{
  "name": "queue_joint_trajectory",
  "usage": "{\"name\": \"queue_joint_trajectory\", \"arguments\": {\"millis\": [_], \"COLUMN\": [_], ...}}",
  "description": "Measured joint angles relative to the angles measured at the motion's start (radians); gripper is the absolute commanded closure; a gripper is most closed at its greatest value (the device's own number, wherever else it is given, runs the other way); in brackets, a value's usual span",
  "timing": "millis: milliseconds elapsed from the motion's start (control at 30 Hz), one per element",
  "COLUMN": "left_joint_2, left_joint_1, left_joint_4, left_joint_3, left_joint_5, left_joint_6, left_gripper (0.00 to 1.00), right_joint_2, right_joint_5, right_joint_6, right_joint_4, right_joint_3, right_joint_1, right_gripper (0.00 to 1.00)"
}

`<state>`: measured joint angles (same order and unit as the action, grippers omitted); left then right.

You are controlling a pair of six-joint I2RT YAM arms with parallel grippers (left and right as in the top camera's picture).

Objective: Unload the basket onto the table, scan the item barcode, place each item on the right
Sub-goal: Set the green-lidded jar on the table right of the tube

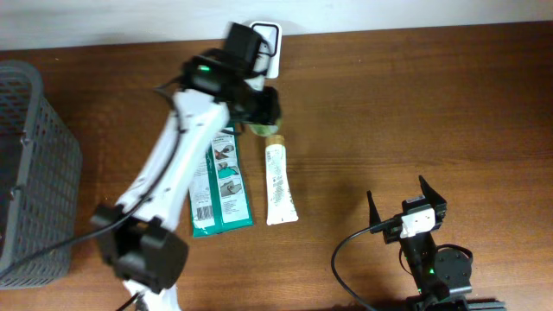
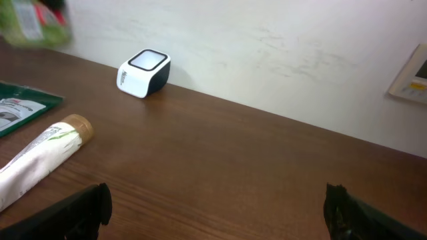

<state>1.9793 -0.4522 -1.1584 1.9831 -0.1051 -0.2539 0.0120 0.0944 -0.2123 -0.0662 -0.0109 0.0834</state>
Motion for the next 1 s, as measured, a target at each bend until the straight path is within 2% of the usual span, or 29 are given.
{"name": "queue_joint_trajectory", "arguments": {"millis": [200, 333, 500, 767, 800, 867, 1000], "left_joint_2": [0.206, 0.301, 0.334, 0.336, 0.336, 0.338, 0.352], "left_joint_1": [-0.181, -0.238, -0.302, -0.305, -0.305, -0.305, -0.305], "left_joint_4": [0.077, 0.116, 0.165, 0.188, 0.197, 0.204, 0.202], "left_joint_3": [-0.001, -0.002, -0.001, 0.000, 0.000, 0.000, 0.000], "left_joint_5": [0.000, 0.002, 0.007, 0.031, 0.046, 0.065, 0.080], "left_joint_6": [-0.050, -0.087, -0.121, -0.133, -0.133, -0.133, -0.140], "left_gripper": [0.53, 0.53, 0.51, 0.48, 0.46, 0.30, 0.21], "right_joint_2": [0.000, 0.000, 0.000, 0.000, 0.000, 0.000, 0.000], "right_joint_5": [0.000, 0.000, 0.000, 0.000, 0.000, 0.000, 0.000], "right_joint_6": [0.000, 0.000, 0.000, 0.000, 0.000, 0.000, 0.000], "right_joint_4": [0.000, 0.000, 0.000, 0.000, 0.000, 0.000, 0.000], "right_joint_3": [0.000, 0.000, 0.000, 0.000, 0.000, 0.000, 0.000], "right_joint_1": [0.000, 0.000, 0.000, 0.000, 0.000, 0.000, 0.000], "right_gripper": [0.02, 0.02, 0.02, 0.02, 0.02, 0.02, 0.02]}}
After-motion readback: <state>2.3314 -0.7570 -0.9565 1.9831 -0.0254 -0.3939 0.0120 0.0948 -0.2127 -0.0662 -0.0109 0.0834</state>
